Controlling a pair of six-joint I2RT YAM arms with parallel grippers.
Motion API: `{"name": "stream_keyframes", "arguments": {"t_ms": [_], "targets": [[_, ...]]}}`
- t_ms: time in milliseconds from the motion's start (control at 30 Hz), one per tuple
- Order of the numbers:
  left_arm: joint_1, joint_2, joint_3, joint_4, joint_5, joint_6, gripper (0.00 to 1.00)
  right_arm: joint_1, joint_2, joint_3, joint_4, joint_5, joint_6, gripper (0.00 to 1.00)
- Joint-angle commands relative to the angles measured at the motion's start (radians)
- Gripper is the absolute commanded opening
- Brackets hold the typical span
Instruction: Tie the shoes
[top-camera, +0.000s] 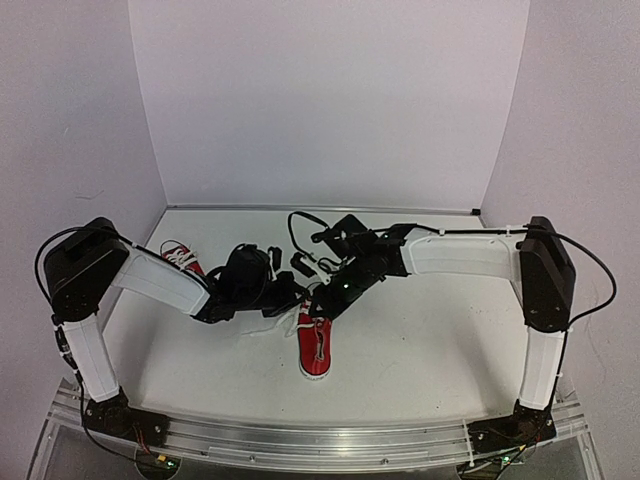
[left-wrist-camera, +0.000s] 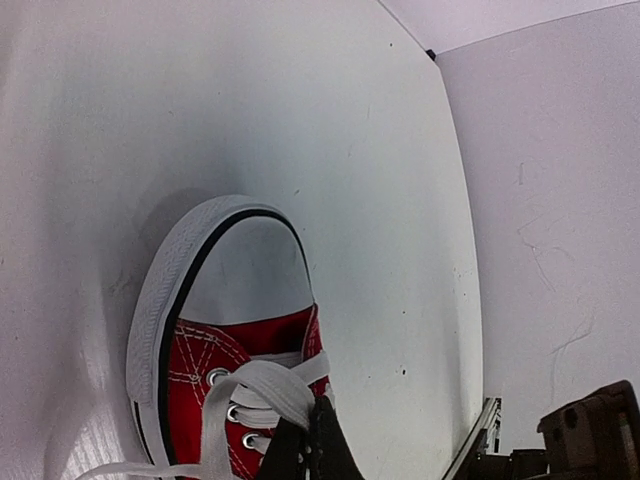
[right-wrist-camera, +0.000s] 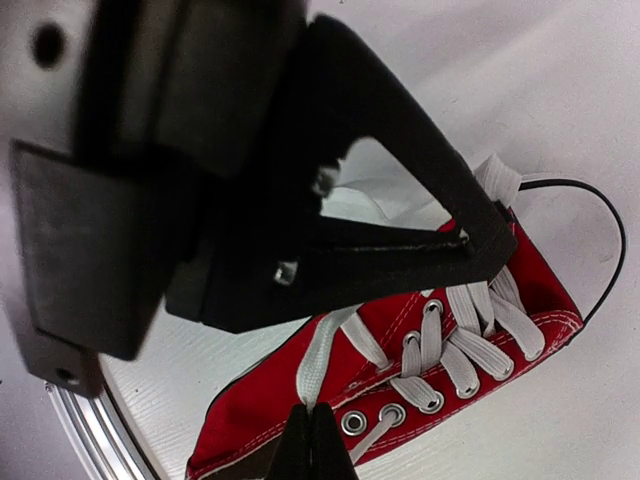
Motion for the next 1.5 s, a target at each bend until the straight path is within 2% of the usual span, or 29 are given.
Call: {"name": "stream_keyframes", "arguments": {"t_ms": [0,133,367,700,967,1167,1300,1467], "targets": [[-0.027,0.058,0.051,0.088,0.053,-0.033,0.0,0.005,-0.067,-0.014,0.037,0.022,-0.013,0.0],[-0.045,0.07,0.019,0.156,0.114,-0.055,0.0,-0.005,-0.076,-0.024,0.037,0.059,-0.002,0.0],[-0.079,-0.024,-0.059,0.157,0.131,-0.069,0.0,-0.019,-0.091,-0.035,0.036,0.098,0.015,0.01],[-0.085,-0.165,-0.1,0.006,0.126,-0.028,0.0,-0.018,-0.099,-0.036,0.035,0.099,0.021,0.01],[-0.088,-0.046,-0.079,0.127,0.271,-0.034,0.0,-0.018,-0.092,-0.024,0.037,0.071,0.019,0.03],[-0.088,0.017,-0.073,0.202,0.273,-0.053,0.0,-0.018,-0.125,-0.053,0.038,0.066,0.009,0.0],[-0.09,0.066,-0.065,0.291,0.331,-0.061,0.0,-0.018,-0.132,-0.069,0.042,0.062,0.007,0.0],[-0.09,0.07,-0.085,0.356,0.325,-0.065,0.0,-0.018,-0.142,-0.08,0.048,0.037,0.004,0.0]]}}
